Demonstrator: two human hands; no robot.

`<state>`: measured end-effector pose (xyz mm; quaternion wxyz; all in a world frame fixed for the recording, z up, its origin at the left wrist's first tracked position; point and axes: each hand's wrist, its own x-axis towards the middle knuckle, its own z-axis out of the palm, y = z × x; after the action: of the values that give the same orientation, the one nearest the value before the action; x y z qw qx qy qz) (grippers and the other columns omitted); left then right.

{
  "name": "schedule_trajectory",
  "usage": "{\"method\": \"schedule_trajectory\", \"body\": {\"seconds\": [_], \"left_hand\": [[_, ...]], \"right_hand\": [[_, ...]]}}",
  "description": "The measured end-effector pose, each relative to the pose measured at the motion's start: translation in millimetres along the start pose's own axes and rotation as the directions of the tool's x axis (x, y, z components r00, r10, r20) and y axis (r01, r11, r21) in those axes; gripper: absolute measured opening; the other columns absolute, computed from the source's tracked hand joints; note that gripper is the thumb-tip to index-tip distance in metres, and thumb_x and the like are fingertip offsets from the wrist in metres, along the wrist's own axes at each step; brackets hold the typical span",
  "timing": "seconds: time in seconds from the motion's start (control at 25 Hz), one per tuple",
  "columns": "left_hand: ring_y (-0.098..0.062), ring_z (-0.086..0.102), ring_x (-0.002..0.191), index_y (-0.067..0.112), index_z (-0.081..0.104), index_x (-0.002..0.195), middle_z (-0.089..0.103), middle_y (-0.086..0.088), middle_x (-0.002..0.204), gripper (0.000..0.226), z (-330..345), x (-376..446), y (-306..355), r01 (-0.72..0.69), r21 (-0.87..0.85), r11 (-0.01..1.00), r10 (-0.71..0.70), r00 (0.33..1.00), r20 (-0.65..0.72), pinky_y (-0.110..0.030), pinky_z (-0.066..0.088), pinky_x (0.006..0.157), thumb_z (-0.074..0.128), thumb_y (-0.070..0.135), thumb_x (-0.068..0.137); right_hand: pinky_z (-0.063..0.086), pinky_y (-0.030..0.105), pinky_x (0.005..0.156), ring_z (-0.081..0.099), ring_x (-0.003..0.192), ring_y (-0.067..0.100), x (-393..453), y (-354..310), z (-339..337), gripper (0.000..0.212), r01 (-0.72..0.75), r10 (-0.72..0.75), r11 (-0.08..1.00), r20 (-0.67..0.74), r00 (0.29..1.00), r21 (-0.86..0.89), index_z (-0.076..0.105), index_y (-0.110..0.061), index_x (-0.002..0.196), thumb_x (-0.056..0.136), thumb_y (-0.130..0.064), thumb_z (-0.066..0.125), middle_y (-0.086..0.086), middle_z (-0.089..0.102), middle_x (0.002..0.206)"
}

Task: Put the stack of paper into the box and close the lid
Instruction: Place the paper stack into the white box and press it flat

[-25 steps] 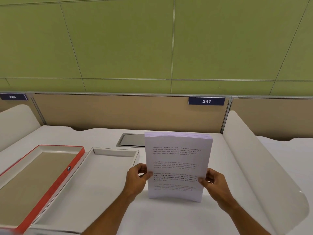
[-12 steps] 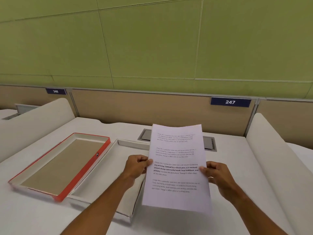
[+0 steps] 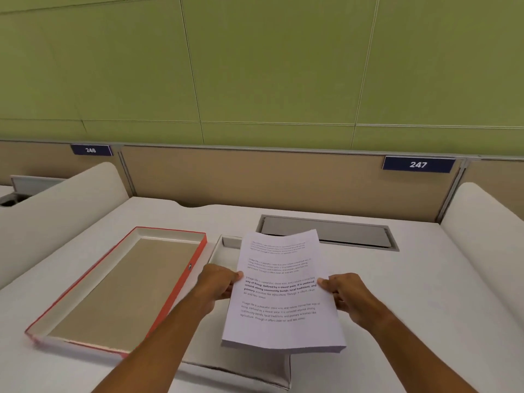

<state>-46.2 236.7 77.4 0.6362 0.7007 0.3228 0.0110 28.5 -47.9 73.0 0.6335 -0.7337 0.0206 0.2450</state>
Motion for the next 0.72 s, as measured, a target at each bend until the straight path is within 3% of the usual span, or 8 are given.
{"method": "schedule_trajectory", "body": {"seconds": [0.16, 0.32, 0.48, 0.64, 0.72], "left_hand": [[-0.028, 0.076, 0.077, -0.007, 0.067, 0.095, 0.077, -0.017, 0.090, 0.017, -38, 34, -9, 0.055, 0.033, 0.998, -0.055, 0.998, 0.003, -0.041, 0.063, 0.075, 0.072, 0.004, 0.083], [-0.024, 0.075, 0.070, -0.003, 0.065, 0.094, 0.077, -0.014, 0.087, 0.016, -62, 60, -17, 0.083, 0.095, 0.992, -0.086, 0.996, 0.018, -0.030, 0.060, 0.054, 0.072, 0.006, 0.083], [-0.023, 0.072, 0.073, 0.001, 0.062, 0.095, 0.073, -0.012, 0.090, 0.020, -68, 74, -22, 0.095, 0.209, 0.973, -0.099, 0.995, 0.008, -0.028, 0.057, 0.050, 0.073, 0.010, 0.081], [-0.014, 0.059, 0.066, 0.009, 0.054, 0.088, 0.059, -0.001, 0.076, 0.021, -67, 83, -25, 0.067, 0.362, 0.930, -0.066, 0.998, -0.016, -0.023, 0.045, 0.045, 0.072, 0.017, 0.080], [-0.014, 0.056, 0.065, 0.011, 0.052, 0.080, 0.057, 0.000, 0.074, 0.020, -65, 87, -25, 0.045, 0.408, 0.912, -0.039, 0.999, -0.024, -0.024, 0.044, 0.048, 0.071, 0.018, 0.080]], "right_hand": [[0.058, 0.029, 0.055, 0.075, 0.077, 0.027, 17, 4, 55, 0.013, -0.096, 0.091, 0.994, -0.090, 0.992, -0.057, 0.063, -0.001, 0.093, 0.091, -0.013, 0.067, 0.013, 0.076, 0.097], [0.057, 0.027, 0.049, 0.074, 0.072, 0.025, 33, 7, 96, 0.012, -0.168, 0.148, 0.980, -0.172, 0.974, -0.109, 0.061, -0.005, 0.093, 0.089, -0.013, 0.068, 0.010, 0.075, 0.090], [0.056, 0.027, 0.047, 0.074, 0.072, 0.026, 40, 7, 115, 0.008, -0.222, 0.187, 0.960, -0.196, 0.963, -0.172, 0.058, -0.008, 0.091, 0.088, -0.009, 0.065, 0.009, 0.074, 0.086], [0.059, 0.033, 0.052, 0.072, 0.073, 0.027, 47, 10, 126, 0.009, -0.266, 0.216, 0.940, -0.233, 0.948, -0.213, 0.055, -0.009, 0.085, 0.087, -0.004, 0.062, 0.009, 0.072, 0.084], [0.063, 0.040, 0.064, 0.072, 0.078, 0.031, 50, 13, 129, 0.010, -0.275, 0.213, 0.936, -0.267, 0.940, -0.219, 0.054, -0.008, 0.084, 0.086, -0.005, 0.063, 0.010, 0.071, 0.086]]}}
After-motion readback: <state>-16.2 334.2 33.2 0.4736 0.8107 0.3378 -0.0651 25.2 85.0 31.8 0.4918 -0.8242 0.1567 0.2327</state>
